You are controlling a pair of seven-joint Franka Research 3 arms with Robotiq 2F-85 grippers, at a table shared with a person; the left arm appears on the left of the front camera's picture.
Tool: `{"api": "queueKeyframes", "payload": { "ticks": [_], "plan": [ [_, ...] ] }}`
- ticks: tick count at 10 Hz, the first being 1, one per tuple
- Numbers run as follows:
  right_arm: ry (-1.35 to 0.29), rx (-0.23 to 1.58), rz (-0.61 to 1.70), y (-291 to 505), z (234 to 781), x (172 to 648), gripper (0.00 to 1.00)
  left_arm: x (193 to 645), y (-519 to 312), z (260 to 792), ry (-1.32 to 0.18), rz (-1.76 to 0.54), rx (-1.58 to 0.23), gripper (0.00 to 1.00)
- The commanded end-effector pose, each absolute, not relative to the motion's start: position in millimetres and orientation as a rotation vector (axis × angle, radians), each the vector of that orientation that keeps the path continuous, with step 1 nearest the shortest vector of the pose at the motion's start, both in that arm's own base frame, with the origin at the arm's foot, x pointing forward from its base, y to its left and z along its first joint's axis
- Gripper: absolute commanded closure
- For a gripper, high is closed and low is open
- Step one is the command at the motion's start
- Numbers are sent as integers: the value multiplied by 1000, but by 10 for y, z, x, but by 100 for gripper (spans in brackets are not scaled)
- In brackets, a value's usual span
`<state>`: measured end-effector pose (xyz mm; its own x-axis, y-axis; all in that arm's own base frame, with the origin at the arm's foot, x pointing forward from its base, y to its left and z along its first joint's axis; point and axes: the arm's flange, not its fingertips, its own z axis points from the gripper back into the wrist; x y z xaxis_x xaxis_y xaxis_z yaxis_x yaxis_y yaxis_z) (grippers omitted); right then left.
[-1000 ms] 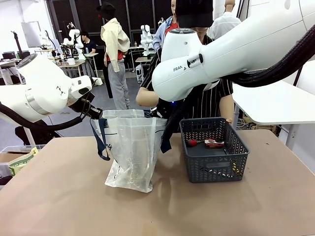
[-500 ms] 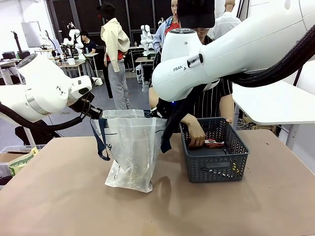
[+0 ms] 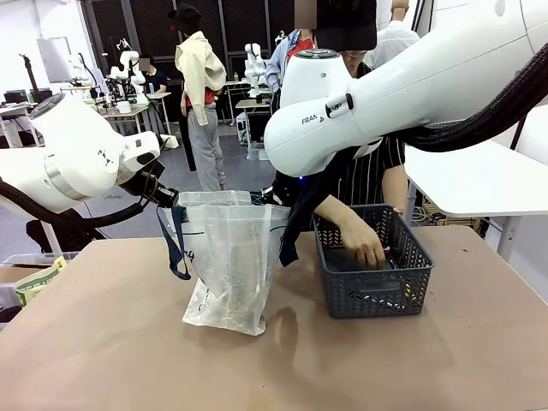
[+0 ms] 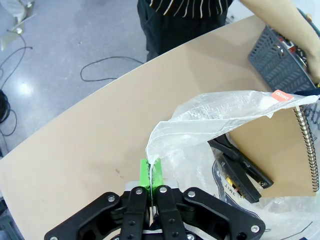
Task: Transfer purchased items from the store into the shopping bag.
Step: Move the Reusable shopping bag to the right side of the table.
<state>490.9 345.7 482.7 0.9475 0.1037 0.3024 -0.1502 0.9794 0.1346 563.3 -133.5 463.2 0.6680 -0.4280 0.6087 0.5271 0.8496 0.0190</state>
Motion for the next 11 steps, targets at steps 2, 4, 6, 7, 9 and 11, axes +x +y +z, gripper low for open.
{"api": "queueKeyframes", "payload": {
  "ticks": [2, 4, 6, 7, 9, 11],
  "plan": [
    [-291, 174, 127, 3420, 4799, 4879, 100, 5611, -1320, 4653, -644, -533, -162, 100],
    [-291, 174, 127, 3420, 4799, 4879, 100, 5611, -1320, 4653, -644, -533, -162, 100],
    [-291, 174, 127, 3420, 4799, 4879, 100, 5611, -1320, 4653, -644, -533, -162, 100],
    [-291, 174, 127, 3420, 4799, 4879, 100, 5611, -1320, 4653, -644, -533, -162, 100],
    [-291, 174, 127, 3420, 4799, 4879, 100, 5611, -1320, 4653, -644, -533, -162, 100],
    [-291, 174, 127, 3420, 4799, 4879, 100, 5611, -1320, 4653, -644, -533, -162, 100]
  ]
}}
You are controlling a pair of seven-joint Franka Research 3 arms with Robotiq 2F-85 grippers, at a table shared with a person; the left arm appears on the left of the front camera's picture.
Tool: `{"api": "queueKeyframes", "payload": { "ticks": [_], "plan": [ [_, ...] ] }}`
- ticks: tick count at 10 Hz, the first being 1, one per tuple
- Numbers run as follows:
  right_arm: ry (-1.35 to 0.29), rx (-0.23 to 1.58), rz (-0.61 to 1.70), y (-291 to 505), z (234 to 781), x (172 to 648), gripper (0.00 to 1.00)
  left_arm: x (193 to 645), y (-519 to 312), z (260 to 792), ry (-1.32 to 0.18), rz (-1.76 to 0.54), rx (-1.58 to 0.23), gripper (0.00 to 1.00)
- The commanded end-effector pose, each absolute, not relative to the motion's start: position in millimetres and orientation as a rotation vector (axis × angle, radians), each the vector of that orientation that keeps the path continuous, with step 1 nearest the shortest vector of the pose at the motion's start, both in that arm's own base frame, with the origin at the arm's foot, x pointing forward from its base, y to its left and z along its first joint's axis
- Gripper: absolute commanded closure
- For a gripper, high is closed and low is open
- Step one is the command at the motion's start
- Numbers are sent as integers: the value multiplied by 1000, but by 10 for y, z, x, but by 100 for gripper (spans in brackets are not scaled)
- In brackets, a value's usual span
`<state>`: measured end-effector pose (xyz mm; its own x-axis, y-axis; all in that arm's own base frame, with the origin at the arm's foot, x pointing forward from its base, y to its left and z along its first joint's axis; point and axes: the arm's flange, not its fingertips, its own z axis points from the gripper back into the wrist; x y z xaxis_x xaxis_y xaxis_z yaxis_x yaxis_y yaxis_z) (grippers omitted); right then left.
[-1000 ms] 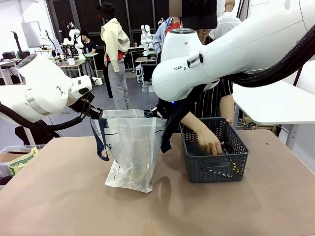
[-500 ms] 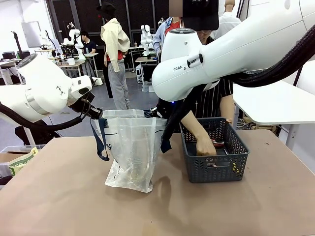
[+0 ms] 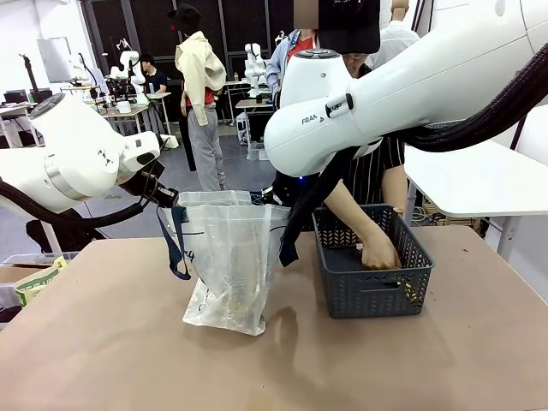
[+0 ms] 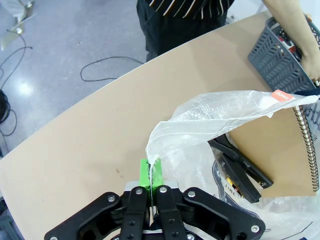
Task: Transfer purchased items from the store into the shopping bag.
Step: Move the Reusable shopping bag to the right side of the table.
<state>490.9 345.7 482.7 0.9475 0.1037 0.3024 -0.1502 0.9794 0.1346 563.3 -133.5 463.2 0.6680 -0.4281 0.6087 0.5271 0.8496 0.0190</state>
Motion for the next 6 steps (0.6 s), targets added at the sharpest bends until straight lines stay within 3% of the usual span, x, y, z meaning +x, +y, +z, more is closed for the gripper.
{"api": "queueKeyframes", "payload": {
  "ticks": [1, 6],
  "plan": [
    [-291, 174, 127, 3420, 4799, 4879, 100, 5611, -1320, 4653, -644, -533, -162, 100],
    [-291, 174, 127, 3420, 4799, 4879, 100, 5611, -1320, 4653, -644, -533, -162, 100]
  ]
}}
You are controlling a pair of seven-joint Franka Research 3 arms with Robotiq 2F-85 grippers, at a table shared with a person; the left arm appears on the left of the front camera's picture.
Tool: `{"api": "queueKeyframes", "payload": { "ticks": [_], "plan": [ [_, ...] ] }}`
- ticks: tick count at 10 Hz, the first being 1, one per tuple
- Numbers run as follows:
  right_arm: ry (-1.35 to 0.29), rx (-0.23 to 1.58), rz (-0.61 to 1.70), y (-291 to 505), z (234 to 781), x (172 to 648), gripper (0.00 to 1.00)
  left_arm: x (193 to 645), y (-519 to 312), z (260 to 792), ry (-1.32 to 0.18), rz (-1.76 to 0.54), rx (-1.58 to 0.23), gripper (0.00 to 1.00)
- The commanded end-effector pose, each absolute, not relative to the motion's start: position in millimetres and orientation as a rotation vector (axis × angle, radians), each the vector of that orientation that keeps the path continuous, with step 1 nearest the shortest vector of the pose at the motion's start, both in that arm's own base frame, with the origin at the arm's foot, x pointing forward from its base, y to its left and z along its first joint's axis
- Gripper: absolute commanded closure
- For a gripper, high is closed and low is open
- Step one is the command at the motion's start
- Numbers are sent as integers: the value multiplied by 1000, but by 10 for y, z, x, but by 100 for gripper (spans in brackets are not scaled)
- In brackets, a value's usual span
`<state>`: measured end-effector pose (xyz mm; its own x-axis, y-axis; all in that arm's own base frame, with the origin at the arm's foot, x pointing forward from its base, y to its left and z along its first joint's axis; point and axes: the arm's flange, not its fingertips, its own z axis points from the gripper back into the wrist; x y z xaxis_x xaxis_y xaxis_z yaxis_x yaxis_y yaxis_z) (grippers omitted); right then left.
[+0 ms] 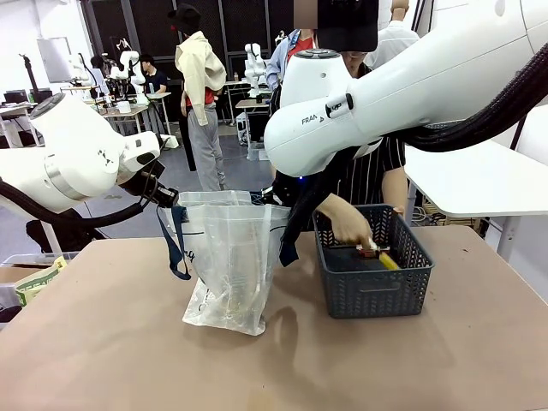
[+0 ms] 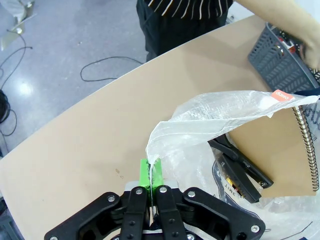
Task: Transfer purchased items from the store into the shopping bag.
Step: Move the Reusable shopping bag to the right side of the table.
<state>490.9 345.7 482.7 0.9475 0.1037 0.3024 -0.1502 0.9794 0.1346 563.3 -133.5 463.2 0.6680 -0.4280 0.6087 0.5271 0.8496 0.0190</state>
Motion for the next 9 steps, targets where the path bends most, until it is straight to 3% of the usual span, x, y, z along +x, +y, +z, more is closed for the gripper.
{"api": "queueKeyframes", "payload": {
  "ticks": [1, 9],
  "plan": [
    [-291, 174, 127, 3420, 4799, 4879, 100, 5611, -1320, 4653, -644, -533, -162, 100],
    [-291, 174, 127, 3420, 4799, 4879, 100, 5611, -1320, 4653, -644, -533, -162, 100]
  ]
}}
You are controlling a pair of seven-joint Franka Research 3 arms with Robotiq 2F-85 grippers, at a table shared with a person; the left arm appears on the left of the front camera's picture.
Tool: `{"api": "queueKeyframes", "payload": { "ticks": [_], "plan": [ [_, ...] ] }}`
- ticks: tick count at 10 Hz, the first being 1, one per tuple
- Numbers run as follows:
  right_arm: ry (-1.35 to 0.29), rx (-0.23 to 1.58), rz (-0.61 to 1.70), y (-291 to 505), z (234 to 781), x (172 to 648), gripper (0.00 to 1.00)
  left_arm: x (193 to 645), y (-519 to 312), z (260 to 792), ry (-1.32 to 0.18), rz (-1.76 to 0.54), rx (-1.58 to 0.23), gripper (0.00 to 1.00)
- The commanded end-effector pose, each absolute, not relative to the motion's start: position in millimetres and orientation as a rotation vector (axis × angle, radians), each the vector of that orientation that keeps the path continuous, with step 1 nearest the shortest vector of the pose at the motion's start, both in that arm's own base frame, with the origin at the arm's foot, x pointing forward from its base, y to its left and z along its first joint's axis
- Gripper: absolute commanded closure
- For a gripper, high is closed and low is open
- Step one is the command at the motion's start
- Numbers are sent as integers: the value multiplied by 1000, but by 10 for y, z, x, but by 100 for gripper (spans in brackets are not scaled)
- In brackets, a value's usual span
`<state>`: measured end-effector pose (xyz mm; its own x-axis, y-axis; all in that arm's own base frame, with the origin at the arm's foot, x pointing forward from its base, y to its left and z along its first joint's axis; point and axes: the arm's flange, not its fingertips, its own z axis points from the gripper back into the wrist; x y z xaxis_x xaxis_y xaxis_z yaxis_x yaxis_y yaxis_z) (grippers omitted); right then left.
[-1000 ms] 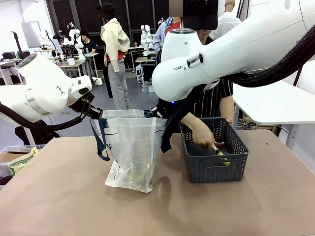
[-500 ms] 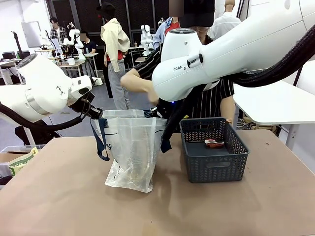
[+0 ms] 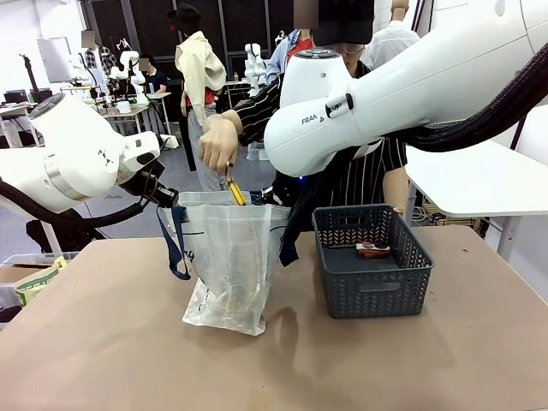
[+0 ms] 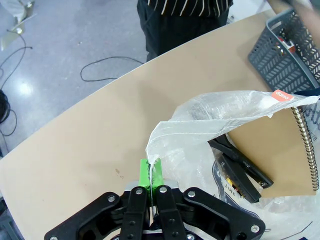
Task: Transfer purchased items from the store into the shopping bag.
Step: Move the Reusable shopping bag to the right side of the table.
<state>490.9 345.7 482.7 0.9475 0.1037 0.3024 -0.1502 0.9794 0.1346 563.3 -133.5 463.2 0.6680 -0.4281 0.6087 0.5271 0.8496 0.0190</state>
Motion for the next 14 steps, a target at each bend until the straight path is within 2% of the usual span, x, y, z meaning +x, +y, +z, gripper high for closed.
{"api": "queueKeyframes", "payload": {
  "ticks": [1, 14],
  "plan": [
    [-291, 174, 127, 3420, 4799, 4879, 100, 5611, -1320, 4653, -644, -533, -162, 100],
    [-291, 174, 127, 3420, 4799, 4879, 100, 5611, -1320, 4653, -644, -533, -162, 100]
  ]
}}
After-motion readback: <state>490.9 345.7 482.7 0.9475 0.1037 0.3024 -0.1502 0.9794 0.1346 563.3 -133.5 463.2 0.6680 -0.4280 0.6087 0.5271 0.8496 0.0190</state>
